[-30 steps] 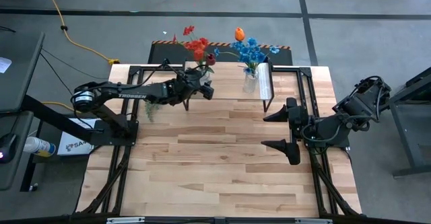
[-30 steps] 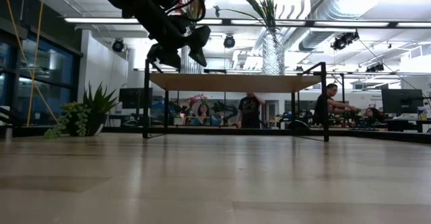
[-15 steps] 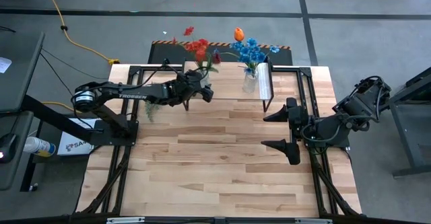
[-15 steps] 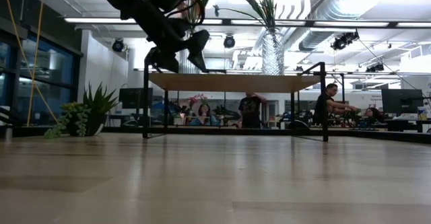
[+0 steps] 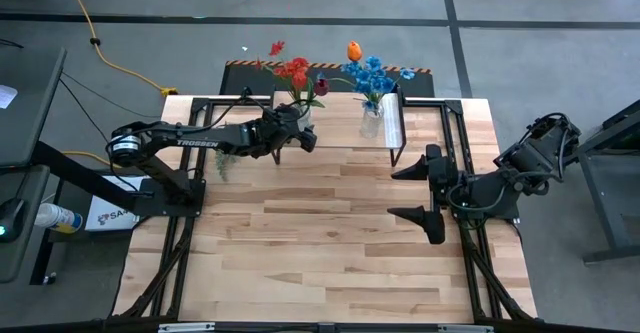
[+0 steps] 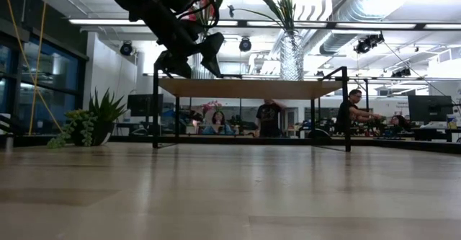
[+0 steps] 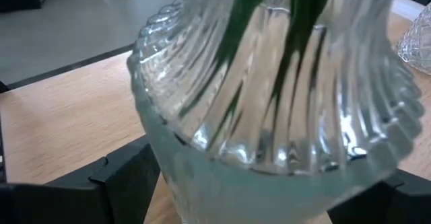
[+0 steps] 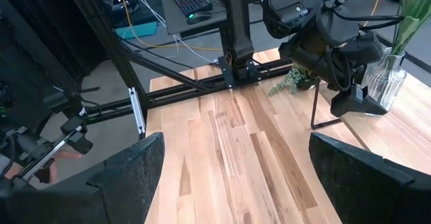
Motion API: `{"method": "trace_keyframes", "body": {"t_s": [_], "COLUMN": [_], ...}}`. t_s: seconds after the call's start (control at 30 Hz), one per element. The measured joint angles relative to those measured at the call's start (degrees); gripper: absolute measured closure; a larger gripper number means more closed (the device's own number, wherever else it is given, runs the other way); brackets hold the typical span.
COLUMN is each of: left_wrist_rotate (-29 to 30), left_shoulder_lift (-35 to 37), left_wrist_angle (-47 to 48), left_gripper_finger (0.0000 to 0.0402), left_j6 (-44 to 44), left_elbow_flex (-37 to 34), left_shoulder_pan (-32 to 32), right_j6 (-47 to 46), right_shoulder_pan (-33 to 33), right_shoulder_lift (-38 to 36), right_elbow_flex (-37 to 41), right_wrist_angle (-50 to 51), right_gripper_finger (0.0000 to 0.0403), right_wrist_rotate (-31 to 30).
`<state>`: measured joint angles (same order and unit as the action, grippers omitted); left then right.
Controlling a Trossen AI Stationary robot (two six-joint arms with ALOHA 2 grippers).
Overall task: Pick and place flowers into a vace then onto a shelf
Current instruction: Put the transparent vase with flowers on the shelf
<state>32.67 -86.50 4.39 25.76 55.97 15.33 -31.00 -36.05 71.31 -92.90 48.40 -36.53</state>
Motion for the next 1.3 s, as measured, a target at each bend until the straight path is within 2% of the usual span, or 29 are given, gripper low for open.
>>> {"method": "trace_keyframes", "body": {"t_s": [1.3], "left_wrist_rotate": [-0.3], "left_shoulder_lift": [0.0], "left_wrist_angle": [0.0], "left_gripper_finger": [0.0018], "left_j6": [-1.7], "left_elbow_flex": [0.0], "left_shoulder_pan": [0.0], "right_j6": [0.0], "right_shoulder_pan": [0.0], "right_shoulder_lift": [0.0], "right_elbow_flex": [0.0], "right_wrist_angle": [0.0], "right_gripper_finger": [0.0045], "right_wrist_rotate": [-0.8]}}
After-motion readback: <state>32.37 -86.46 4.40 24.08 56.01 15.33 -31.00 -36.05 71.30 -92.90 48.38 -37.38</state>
